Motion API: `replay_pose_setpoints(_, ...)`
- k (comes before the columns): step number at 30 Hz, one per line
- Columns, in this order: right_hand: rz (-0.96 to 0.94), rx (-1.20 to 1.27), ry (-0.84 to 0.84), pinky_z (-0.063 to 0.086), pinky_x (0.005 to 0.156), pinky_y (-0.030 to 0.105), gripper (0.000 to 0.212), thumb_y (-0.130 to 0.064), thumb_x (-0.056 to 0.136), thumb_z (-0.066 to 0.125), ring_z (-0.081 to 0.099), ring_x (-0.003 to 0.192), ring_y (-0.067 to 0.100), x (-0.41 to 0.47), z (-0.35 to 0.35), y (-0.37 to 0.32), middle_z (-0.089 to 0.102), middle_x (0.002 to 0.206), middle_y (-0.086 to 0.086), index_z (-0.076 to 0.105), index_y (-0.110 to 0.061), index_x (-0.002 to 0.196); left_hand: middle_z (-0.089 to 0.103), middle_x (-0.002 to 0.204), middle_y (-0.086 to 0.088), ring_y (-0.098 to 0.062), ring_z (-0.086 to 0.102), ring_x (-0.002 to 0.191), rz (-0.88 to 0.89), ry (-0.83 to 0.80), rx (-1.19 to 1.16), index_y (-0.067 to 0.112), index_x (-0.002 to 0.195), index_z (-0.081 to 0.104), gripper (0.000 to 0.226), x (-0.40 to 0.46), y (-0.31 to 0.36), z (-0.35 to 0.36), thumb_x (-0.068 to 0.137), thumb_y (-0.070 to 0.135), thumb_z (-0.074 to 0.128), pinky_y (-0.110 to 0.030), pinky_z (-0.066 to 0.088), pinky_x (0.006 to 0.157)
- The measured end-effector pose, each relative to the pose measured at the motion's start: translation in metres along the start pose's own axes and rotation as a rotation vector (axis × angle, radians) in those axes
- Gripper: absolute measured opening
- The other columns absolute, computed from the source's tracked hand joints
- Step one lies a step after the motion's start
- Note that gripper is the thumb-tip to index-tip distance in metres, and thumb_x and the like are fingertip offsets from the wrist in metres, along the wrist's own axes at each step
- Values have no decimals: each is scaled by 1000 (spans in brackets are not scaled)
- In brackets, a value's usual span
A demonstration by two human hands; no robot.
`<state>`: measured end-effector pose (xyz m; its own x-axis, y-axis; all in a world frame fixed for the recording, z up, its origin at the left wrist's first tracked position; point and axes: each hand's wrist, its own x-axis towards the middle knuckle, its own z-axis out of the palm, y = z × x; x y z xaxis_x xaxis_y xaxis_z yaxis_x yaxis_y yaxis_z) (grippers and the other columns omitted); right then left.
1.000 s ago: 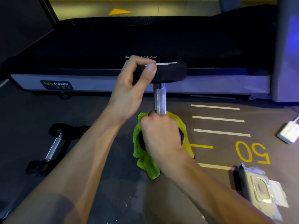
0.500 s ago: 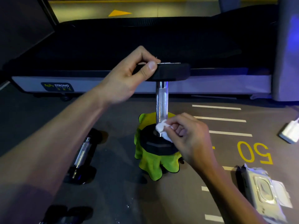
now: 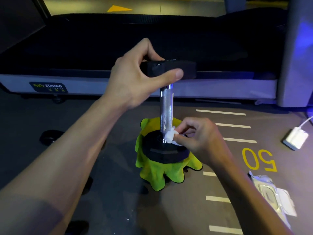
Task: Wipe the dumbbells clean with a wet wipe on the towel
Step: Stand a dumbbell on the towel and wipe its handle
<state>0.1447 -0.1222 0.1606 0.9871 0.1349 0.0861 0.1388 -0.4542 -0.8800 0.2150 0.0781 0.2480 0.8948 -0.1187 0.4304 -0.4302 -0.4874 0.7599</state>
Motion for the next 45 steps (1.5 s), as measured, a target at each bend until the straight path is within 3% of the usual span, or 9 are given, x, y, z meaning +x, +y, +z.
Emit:
replay_pose_setpoints(3,-45,-92,45,41,54,11,19,-25,79,88,60,56,-1,-7,7,-3,74,72,-12,71,-22,70,78,102,8,-17,74,98,25,-27,-32,20,92,59,54,1,-2,-1,73,64,84,-52,57,88)
replay_pose_setpoints(7,-178,-46,314,59,68,35,14,-19,88,79,71,76,8,6,16,-16,73,84,-5,68,-23,80,79,107,5,-21,74,101,56,-40,-88,23,90,59,46,0,-9,-8,76,59,84,-53,57,91)
replay_pose_setpoints(10,-184,130,467,62,78,37,18,-4,91,72,74,82,13,25,23,-22,74,90,0,67,-21,87,79,111,3,-22,74,105,85,-47,-145,30,89,55,39,-3,-9,-11,79,53,85,-53,56,95)
replay_pose_setpoints(17,-4,56,207,55,70,19,15,-6,86,80,75,78,0,-13,26,-9,78,81,-8,76,-19,80,76,118,-4,-21,73,114,96,-40,-275,28,94,55,36,-13,-19,-15,82,43,85,-52,55,104)
replay_pose_setpoints(22,-164,157,431,61,79,26,8,-6,87,81,75,84,5,15,33,-32,77,91,2,74,-10,88,75,120,-6,-20,72,115,99,-35,-296,25,97,54,36,-16,-18,-16,84,41,84,-50,55,104)
replay_pose_setpoints(25,-133,36,384,64,79,39,10,-5,87,78,75,90,11,-10,46,-14,74,94,0,74,-15,86,74,121,-5,-19,71,117,90,-30,-301,25,98,55,35,-17,-21,-18,84,42,83,-48,54,106)
replay_pose_setpoints(30,-206,68,491,54,73,16,11,-10,86,81,72,81,7,18,36,-38,75,88,0,73,-16,82,73,123,-8,-17,69,119,88,-16,-338,22,101,54,34,-22,-22,-17,86,37,82,-38,54,105)
replay_pose_setpoints(37,-93,343,508,61,93,39,17,-4,86,82,75,99,14,15,62,-36,76,104,3,72,-17,90,73,121,-5,-14,70,117,69,27,-320,15,102,54,40,-23,-25,-21,87,39,81,-27,52,99)
replay_pose_setpoints(45,-149,344,605,60,81,46,11,-4,85,79,72,89,23,33,70,-53,70,95,10,71,-11,83,73,120,-4,-14,70,113,75,61,-296,11,105,56,41,-29,-24,-23,88,38,82,-24,53,96)
